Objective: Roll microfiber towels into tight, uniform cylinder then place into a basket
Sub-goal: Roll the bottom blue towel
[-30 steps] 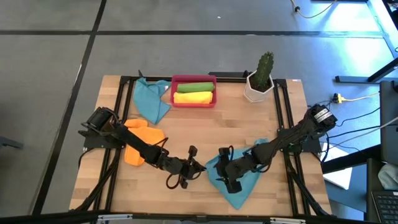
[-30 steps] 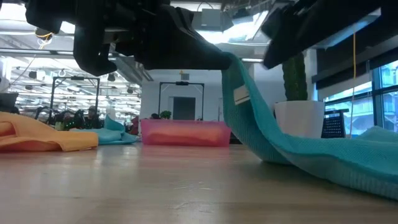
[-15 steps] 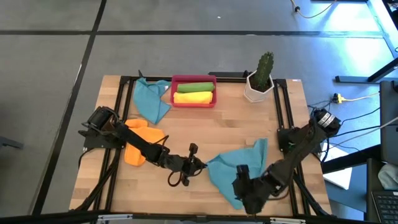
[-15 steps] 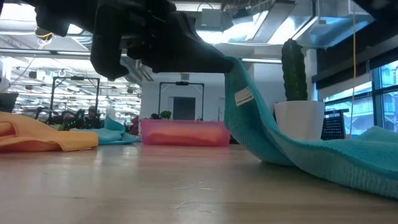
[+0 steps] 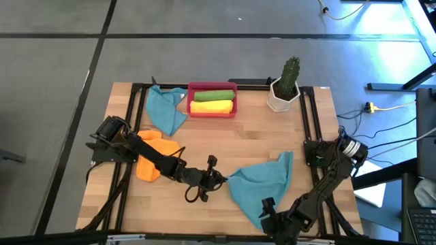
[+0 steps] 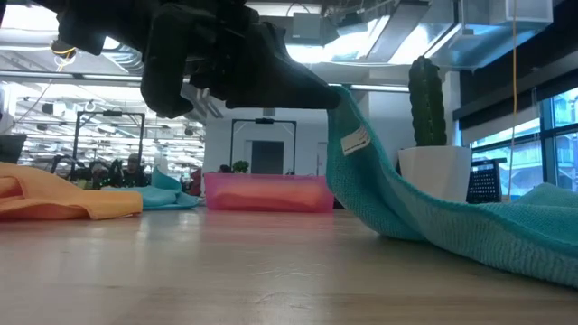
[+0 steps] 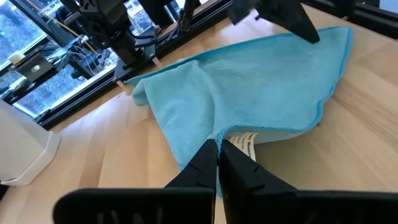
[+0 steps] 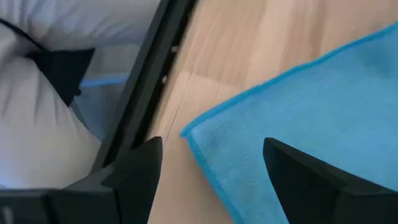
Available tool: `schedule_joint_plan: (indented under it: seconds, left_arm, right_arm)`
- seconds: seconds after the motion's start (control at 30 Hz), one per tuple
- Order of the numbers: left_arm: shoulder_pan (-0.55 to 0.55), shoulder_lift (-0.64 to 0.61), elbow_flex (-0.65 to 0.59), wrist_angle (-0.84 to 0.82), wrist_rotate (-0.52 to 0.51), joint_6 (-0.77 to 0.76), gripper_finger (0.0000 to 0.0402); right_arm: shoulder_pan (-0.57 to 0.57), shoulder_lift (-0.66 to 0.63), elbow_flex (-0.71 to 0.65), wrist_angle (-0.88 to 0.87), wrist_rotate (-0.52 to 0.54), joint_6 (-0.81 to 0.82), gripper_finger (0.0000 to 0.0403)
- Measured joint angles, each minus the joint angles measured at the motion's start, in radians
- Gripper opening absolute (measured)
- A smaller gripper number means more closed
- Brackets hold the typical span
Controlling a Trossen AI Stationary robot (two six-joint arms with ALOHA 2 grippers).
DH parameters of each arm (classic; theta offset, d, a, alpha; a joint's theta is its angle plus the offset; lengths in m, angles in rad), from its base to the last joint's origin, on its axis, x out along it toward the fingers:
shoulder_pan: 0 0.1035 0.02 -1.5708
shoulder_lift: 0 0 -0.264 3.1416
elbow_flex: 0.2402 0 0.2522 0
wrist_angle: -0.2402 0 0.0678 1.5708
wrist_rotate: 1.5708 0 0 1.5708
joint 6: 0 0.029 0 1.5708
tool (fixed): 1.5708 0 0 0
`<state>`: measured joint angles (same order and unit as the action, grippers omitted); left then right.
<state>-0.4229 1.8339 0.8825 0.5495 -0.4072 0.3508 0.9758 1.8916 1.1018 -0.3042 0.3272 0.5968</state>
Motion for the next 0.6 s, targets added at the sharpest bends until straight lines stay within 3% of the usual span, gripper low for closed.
schedule_joint_plan:
  seconds: [0.33, 0.6]
  left_arm:
    - [0.000, 0.000, 0.000, -0.004, 0.000, 0.000, 0.0001]
    - [0.000, 0.000, 0.000, -0.004, 0.000, -0.001, 0.0001]
  right_arm:
    - [0.009, 0.081, 0.032, -0.015, 0.059, -0.030, 0.0268]
    - [0.008, 0.085, 0.032, -0.017, 0.097, -0.055, 0.0171]
